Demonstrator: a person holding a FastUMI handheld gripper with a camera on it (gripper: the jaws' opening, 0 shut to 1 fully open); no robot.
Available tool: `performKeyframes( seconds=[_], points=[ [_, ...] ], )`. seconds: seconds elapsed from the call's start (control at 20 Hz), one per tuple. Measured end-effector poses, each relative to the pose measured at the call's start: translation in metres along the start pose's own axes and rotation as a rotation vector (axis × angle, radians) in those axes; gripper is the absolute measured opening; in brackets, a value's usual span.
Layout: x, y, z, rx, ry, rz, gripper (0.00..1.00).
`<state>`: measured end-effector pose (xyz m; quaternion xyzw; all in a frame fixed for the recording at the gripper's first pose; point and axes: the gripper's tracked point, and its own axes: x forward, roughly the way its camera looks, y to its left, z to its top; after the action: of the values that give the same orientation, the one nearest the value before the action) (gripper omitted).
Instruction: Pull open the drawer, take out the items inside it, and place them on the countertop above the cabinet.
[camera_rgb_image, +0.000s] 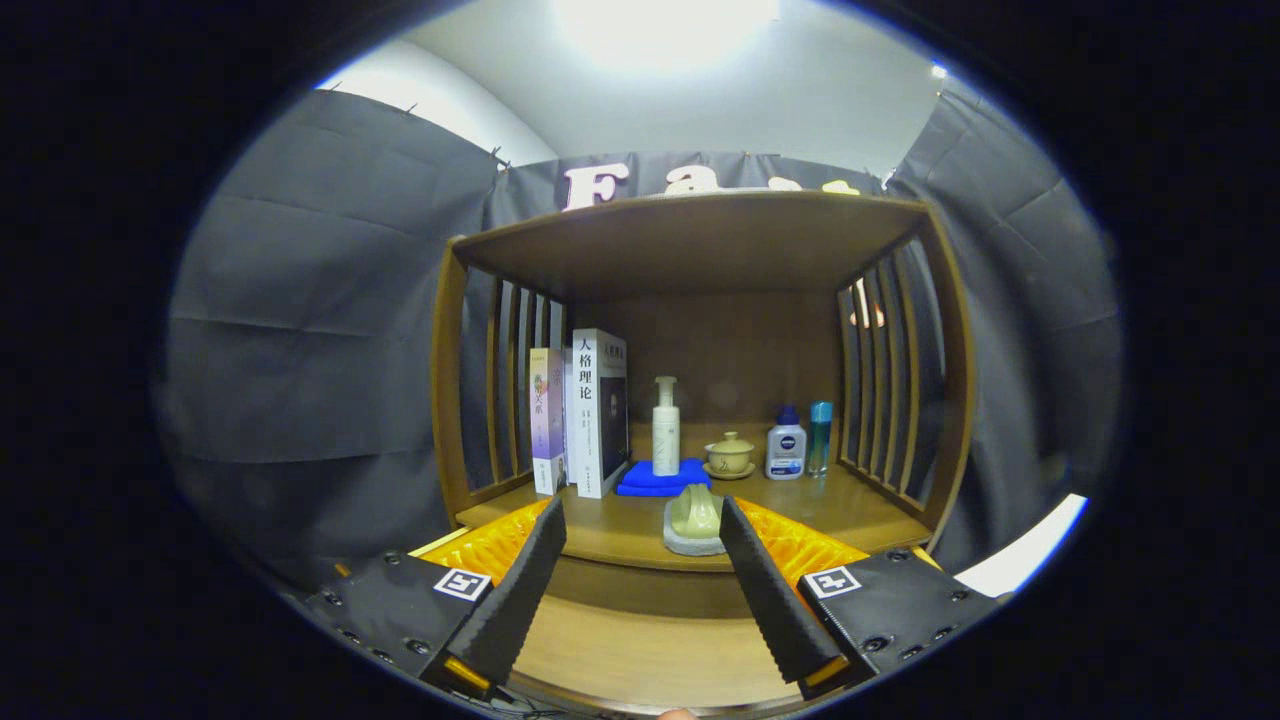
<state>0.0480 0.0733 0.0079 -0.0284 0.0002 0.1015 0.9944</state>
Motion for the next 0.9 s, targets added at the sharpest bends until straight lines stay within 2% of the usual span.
performKeyframes(
  seconds=[0.1,0.4,0.9],
  points=[
    [-0.02,-0.005,-0.004,-0.018,-0.02,-0.033,0.98],
    [-0.061,0.0,-0.031,-0.053,-0.031,-0.05,0.98],
    [-0.103,0.008,-0.129,-0.047,0.114,-0.055,0.98]
  ],
)
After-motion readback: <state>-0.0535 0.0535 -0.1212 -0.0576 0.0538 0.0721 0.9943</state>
